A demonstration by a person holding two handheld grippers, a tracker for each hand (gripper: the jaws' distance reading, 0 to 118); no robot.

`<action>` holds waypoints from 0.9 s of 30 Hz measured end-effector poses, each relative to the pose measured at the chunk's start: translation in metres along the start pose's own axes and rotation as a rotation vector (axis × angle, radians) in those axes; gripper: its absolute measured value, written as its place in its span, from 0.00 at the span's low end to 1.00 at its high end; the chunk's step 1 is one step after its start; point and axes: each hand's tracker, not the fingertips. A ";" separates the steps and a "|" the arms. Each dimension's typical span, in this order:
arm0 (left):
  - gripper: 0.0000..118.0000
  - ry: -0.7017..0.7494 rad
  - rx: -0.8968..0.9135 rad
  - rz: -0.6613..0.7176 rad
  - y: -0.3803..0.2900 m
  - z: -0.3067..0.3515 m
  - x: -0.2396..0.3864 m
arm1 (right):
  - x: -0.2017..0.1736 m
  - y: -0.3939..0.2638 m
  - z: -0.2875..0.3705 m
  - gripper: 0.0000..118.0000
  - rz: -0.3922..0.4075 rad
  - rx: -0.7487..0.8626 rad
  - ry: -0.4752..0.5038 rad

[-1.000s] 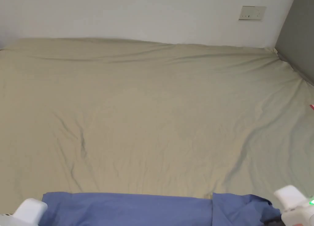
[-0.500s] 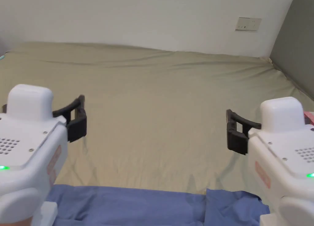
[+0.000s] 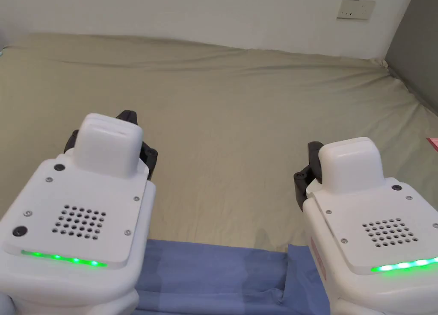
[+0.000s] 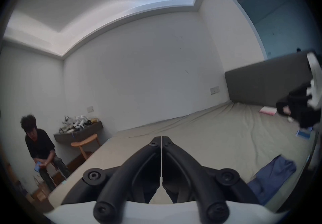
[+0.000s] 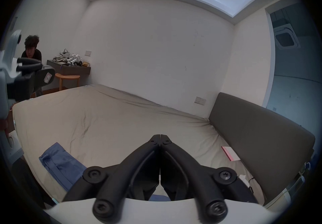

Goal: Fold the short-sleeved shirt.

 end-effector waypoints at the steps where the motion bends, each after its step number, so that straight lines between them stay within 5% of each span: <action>1: 0.00 -0.007 -0.023 -0.034 -0.008 -0.003 0.002 | 0.000 -0.004 -0.003 0.02 0.000 -0.016 0.004; 9: 0.00 -0.308 -0.546 0.185 -0.140 -0.051 -0.042 | 0.018 -0.044 -0.024 0.02 -0.013 -0.155 0.034; 10: 0.08 -0.346 -0.622 0.248 -0.161 -0.057 -0.056 | 0.023 -0.049 -0.027 0.02 -0.007 -0.169 0.036; 13: 0.77 -0.450 -0.770 0.523 -0.226 -0.074 -0.099 | 0.030 -0.062 -0.035 0.02 0.012 -0.205 0.036; 14: 0.91 -0.408 -0.776 0.563 -0.240 -0.076 -0.111 | 0.031 -0.064 -0.038 0.02 -0.001 -0.220 0.046; 17: 0.92 -0.429 -0.840 0.722 -0.279 -0.081 -0.151 | 0.042 -0.077 -0.051 0.02 -0.100 -0.274 0.117; 20: 0.92 -0.444 -0.888 0.887 -0.305 -0.083 -0.182 | 0.047 -0.088 -0.059 0.02 -0.090 -0.312 0.088; 23: 0.91 -0.423 -0.935 1.005 -0.326 -0.082 -0.195 | 0.051 -0.092 -0.067 0.02 -0.161 -0.392 0.088; 27: 0.91 -0.563 -0.859 1.125 -0.325 -0.084 -0.196 | 0.052 -0.096 -0.072 0.02 -0.160 -0.413 0.074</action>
